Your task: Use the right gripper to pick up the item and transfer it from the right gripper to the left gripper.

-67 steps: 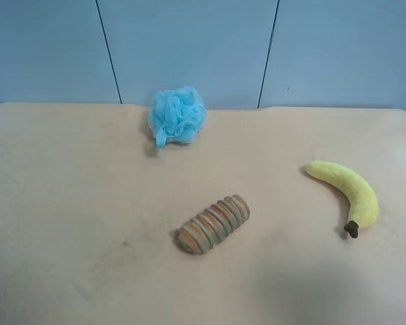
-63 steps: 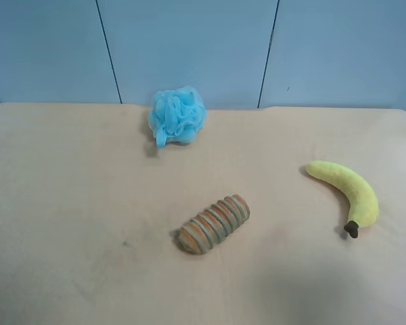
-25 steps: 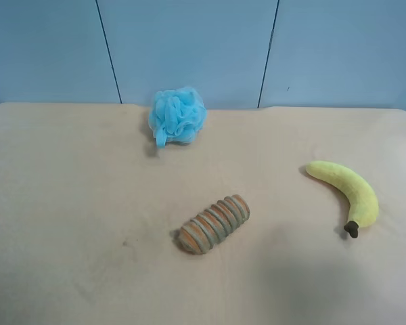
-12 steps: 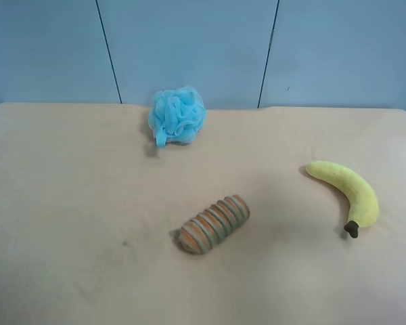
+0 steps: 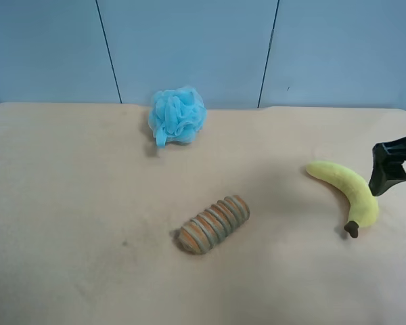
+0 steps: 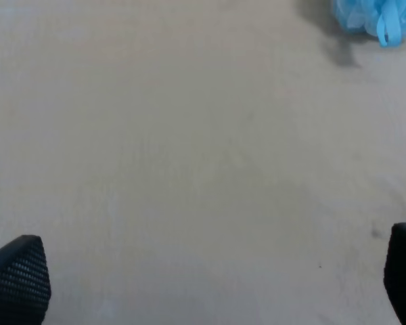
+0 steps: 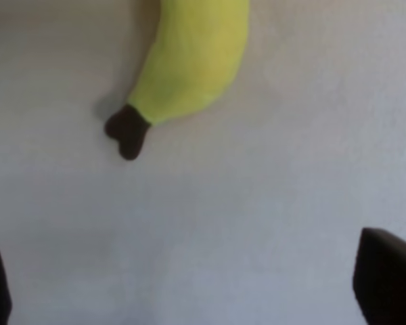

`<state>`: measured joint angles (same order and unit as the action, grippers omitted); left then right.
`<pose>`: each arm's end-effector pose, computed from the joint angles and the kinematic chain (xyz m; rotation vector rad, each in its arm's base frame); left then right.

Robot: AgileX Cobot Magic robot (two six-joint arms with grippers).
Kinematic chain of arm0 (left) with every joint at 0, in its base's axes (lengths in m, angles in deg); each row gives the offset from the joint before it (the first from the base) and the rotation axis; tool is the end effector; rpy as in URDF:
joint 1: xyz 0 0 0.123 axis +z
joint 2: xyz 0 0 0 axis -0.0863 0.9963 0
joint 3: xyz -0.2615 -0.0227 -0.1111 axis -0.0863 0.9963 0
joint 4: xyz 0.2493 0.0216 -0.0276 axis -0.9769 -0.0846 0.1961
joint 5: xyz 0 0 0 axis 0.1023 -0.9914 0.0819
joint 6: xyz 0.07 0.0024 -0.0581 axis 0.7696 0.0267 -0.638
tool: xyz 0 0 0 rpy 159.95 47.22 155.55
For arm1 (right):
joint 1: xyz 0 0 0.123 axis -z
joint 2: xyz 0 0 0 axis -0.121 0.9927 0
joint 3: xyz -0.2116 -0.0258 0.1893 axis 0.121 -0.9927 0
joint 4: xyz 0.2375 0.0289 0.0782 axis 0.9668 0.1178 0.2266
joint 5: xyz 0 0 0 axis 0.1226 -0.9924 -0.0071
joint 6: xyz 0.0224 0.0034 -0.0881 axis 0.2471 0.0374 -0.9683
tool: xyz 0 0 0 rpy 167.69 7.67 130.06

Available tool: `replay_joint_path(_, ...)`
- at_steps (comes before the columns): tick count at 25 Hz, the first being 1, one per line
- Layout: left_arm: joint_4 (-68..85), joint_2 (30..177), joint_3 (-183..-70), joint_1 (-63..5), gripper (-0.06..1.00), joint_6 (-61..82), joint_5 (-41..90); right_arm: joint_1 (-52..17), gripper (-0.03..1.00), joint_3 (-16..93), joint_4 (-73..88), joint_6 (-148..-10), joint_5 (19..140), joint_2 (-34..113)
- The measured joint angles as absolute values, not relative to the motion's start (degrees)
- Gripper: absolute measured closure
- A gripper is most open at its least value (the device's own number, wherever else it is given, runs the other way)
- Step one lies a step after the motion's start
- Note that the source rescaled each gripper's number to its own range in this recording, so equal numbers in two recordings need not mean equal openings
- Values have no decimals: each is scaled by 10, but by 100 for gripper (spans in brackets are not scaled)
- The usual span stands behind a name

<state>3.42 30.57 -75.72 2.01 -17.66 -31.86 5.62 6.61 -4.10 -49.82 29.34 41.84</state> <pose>-0.0041 -0.0119 0.2788 -0.0099 2.0247 -0.0277 0.2216 0.0001 0.2423 0.0863 2.9864 -0.0713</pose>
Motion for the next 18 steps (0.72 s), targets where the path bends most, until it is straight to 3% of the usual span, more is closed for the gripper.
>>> replay_joint_path(8, 34, 306, -757, 20, -6, -177, -319, 103, -3, 68, -42, -499, 371, 492)
replay_joint_path(18, 34, 306, -757, 20, -6, -177, -318, 105, -3, 68, -44, -518, 456, 580)
